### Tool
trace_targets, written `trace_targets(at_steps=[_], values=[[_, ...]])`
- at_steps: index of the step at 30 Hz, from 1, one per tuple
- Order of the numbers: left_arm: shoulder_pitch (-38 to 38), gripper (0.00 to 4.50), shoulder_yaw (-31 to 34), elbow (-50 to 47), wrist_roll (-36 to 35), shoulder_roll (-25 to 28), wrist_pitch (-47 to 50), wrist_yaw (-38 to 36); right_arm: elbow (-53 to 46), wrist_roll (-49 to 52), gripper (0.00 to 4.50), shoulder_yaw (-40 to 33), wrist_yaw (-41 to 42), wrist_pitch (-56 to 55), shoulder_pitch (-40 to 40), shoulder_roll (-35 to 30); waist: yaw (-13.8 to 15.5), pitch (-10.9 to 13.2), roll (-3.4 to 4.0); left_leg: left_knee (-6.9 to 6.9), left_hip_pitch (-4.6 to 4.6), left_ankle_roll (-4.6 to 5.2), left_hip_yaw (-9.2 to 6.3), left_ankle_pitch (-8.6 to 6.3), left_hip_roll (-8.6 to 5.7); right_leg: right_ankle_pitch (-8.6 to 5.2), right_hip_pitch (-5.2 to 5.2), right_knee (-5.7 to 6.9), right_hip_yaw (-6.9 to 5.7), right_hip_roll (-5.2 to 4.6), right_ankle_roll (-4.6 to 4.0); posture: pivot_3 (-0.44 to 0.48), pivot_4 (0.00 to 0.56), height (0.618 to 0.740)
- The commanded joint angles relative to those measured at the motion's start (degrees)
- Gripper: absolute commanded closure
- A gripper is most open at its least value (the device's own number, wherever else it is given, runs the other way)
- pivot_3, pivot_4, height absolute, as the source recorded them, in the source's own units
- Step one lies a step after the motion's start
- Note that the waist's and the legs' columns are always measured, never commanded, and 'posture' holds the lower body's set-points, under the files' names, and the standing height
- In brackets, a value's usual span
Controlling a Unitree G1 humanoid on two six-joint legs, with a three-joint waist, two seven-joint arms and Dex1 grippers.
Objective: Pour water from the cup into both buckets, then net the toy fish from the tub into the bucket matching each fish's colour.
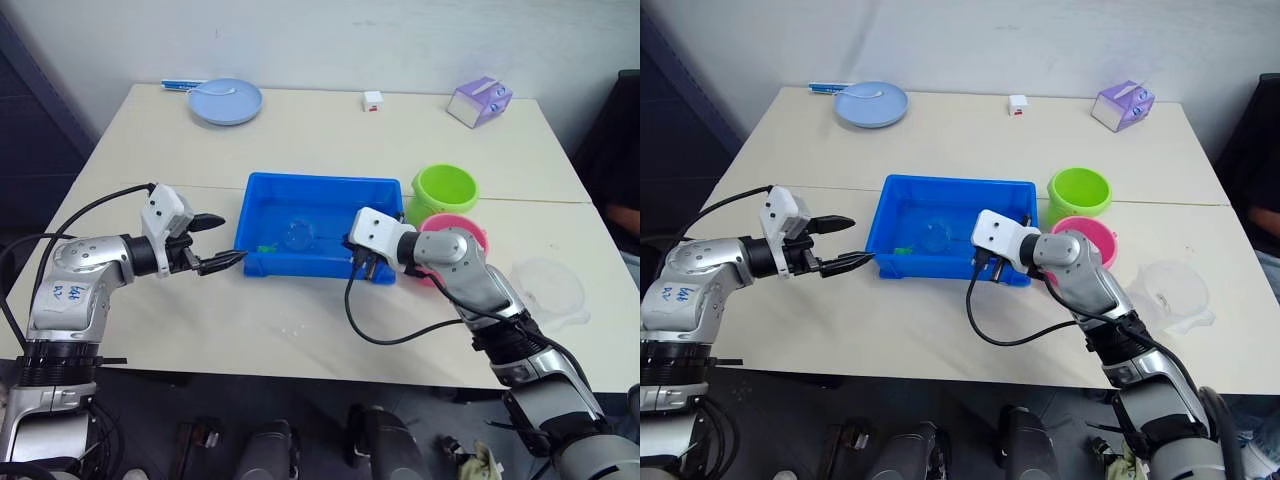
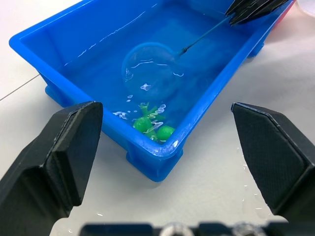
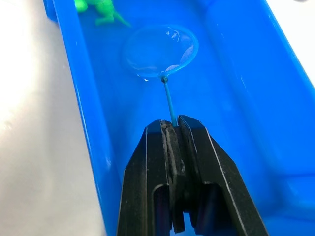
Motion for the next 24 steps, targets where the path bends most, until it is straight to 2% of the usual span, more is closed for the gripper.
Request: trace_targets(at_steps=[1,9,14,20,24], values=[[0.27,0.00,1.24,-0.89,-0.30,1.33,-1.02,-0.79,0.76,-1.36,3.70,1.13,0.37,-4.59,-3.16,0.06,-0.29,0.00,0.00,0.00,0.00,0.00,0.00,0.00,0.00,0.00,0.00,0.00,0.00,0.00,0.00,0.000,0.150,0.739],[0.57,0.00,2.15,-1.06,-0.58,2.00,-1.01,-0.66,9.44,-2.63,3.70,3.52,2.42,-9.58,-9.78,2.41,-0.82,0.00,0.00,0.01,0.00,0.00,-0.03,0.00,0.00,0.00,0.01,0.00,-0.02,-0.01,0.00,0.000,0.150,0.739],[1.35,0.00,2.89,-1.99,-0.85,1.86,-0.70,0.10,14.24,-4.90,3.70,4.12,0.86,-14.10,-13.19,3.04,-1.17,0.00,0.01,-0.01,0.00,0.00,-0.06,0.00,0.01,-0.01,0.01,0.01,-0.04,-0.02,-0.01,0.000,0.150,0.739],[2.77,0.00,4.07,-1.95,-0.65,2.68,-0.47,-0.07,8.35,0.66,3.70,-1.15,2.64,-9.25,-13.16,3.86,-1.17,0.01,0.01,-0.02,0.00,0.00,-0.08,0.00,0.01,-0.01,0.01,0.01,-0.05,-0.02,-0.01,0.000,0.150,0.739],[2.93,0.00,4.20,-1.70,-0.91,3.02,-0.40,0.06,5.25,2.14,3.70,-1.20,3.05,-6.77,-12.03,5.55,-1.14,0.01,0.02,-0.03,0.00,0.00,-0.10,0.00,0.03,-0.01,0.01,0.01,-0.05,-0.02,-0.01,0.000,0.150,0.739]])
